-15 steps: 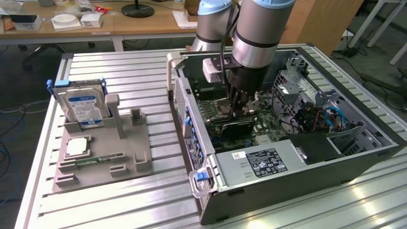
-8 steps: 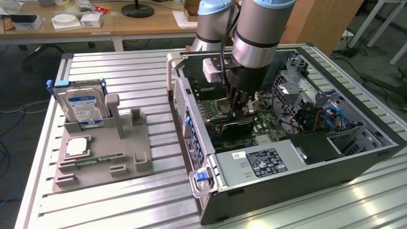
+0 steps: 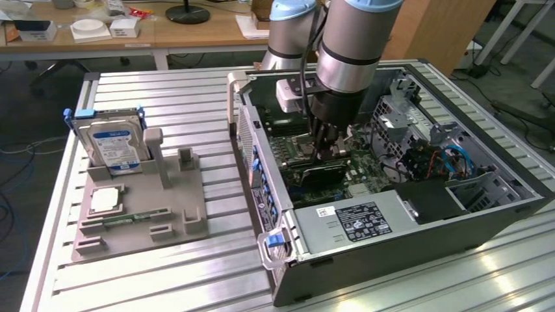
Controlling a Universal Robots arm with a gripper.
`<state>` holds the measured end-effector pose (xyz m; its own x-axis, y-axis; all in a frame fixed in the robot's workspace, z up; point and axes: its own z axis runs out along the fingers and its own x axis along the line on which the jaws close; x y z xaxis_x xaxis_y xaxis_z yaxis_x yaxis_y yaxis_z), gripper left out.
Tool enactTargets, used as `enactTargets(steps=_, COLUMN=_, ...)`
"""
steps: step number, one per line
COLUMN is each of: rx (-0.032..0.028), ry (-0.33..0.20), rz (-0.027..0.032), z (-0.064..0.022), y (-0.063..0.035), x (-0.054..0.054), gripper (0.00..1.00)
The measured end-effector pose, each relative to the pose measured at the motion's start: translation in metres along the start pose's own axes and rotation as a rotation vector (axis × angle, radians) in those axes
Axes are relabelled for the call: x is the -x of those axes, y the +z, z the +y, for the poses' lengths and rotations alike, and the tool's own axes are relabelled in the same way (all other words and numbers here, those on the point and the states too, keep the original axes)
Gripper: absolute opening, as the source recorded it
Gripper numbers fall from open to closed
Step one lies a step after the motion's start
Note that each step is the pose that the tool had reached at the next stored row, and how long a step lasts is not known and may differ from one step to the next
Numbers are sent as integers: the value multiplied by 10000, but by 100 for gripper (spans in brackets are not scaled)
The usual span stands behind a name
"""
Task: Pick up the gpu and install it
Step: 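Press down on the gpu until it lock into place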
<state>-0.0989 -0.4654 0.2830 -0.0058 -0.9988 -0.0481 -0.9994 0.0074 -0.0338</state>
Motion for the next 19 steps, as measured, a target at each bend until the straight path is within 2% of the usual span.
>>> enactTargets(steps=1, rx=25, ry=1, rz=1, z=0, y=0, x=0, gripper=10)
enactTargets(steps=2, rx=106, ry=5, rz=1, z=0, y=0, x=0, gripper=10)
enactTargets(steps=3, rx=231, ry=11, rz=2, z=0, y=1, x=0, gripper=10)
enactTargets(steps=4, rx=391, ry=19, rz=3, z=0, y=1, x=0, gripper=10)
enactTargets(steps=19, rx=3108, ry=149, rz=23, z=-17, y=2, x=0, gripper=10)
